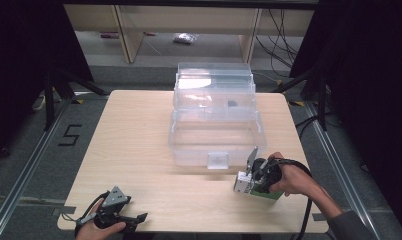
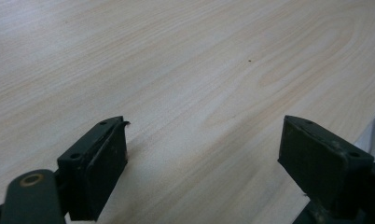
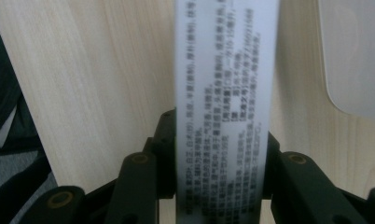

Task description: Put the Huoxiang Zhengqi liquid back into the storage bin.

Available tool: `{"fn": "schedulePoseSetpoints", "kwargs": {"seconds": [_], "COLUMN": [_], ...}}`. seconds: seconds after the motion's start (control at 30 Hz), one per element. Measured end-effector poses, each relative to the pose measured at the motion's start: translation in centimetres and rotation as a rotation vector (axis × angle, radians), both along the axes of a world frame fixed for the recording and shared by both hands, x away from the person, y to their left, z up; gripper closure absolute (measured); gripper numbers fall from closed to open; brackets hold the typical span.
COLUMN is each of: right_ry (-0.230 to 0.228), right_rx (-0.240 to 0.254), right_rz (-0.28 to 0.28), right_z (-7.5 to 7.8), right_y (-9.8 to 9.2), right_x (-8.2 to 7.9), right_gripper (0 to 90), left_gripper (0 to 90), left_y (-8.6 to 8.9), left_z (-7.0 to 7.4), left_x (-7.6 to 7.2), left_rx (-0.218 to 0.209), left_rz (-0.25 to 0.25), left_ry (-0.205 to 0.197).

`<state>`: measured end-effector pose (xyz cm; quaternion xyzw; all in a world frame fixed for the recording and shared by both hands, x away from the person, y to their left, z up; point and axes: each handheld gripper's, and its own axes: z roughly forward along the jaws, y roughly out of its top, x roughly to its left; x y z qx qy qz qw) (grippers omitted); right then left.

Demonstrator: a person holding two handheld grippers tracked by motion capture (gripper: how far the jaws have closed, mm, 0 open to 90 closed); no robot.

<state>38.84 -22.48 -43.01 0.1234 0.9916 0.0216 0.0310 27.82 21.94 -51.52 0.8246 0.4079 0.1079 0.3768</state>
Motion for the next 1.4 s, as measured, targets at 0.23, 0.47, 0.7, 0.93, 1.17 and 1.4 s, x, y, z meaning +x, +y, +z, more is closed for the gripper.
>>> {"fn": "schedulePoseSetpoints", "kwargs": {"seconds": [0.23,0.47,0.7,0.93,1.17,1.4], "right_ry": [0.021,0.007,-0.004,-0.031,-0.055,-0.068], "right_rx": [-0.013,0.009,0.018,0.057,0.051,0.043], "right_rz": [0.016,0.046,0.027,0.086,0.100,0.153], "right_z": [0.8,2.6,4.9,6.8,9.4,11.0], "right_y": [0.6,1.1,1.7,2.7,4.0,5.2], "right_x": [-0.1,0.1,0.0,0.3,0.9,1.8], "right_gripper": [64.6,64.7,64.7,64.7,64.7,64.7], "left_gripper": [14.9,14.8,14.8,14.8,14.8,14.8], "left_y": [-0.1,0.0,0.0,0.0,0.0,0.0], "left_z": [0.0,0.0,0.0,-0.1,-0.1,-0.1], "left_x": [0.0,0.0,0.0,0.0,0.1,0.1], "left_rx": [-0.007,-0.003,-0.001,-0.012,-0.005,-0.001], "left_rz": [0.003,0.001,0.001,-0.001,0.001,-0.003], "left_ry": [0.003,0.000,0.001,0.001,-0.003,0.000]}}
